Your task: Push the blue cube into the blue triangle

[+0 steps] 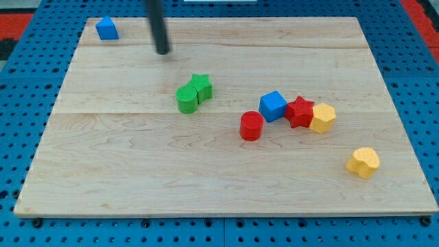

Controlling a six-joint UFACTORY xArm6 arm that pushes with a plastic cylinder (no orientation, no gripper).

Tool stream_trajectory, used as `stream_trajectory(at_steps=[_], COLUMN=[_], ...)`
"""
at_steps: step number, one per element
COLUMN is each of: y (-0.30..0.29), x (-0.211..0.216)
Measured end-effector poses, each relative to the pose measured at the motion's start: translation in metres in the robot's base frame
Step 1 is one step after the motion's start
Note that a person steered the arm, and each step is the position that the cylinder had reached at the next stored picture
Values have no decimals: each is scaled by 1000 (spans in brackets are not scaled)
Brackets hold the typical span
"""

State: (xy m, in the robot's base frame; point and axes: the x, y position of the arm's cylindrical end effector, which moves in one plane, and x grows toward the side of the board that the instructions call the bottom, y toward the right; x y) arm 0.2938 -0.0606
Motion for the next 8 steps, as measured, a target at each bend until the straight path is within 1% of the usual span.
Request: stream_trajectory(at_steps=[1,2,3,4,5,6,7,8], y=[103,167,170,155,125,131,142,124], x=[28,76,123,153,139,168,216,234])
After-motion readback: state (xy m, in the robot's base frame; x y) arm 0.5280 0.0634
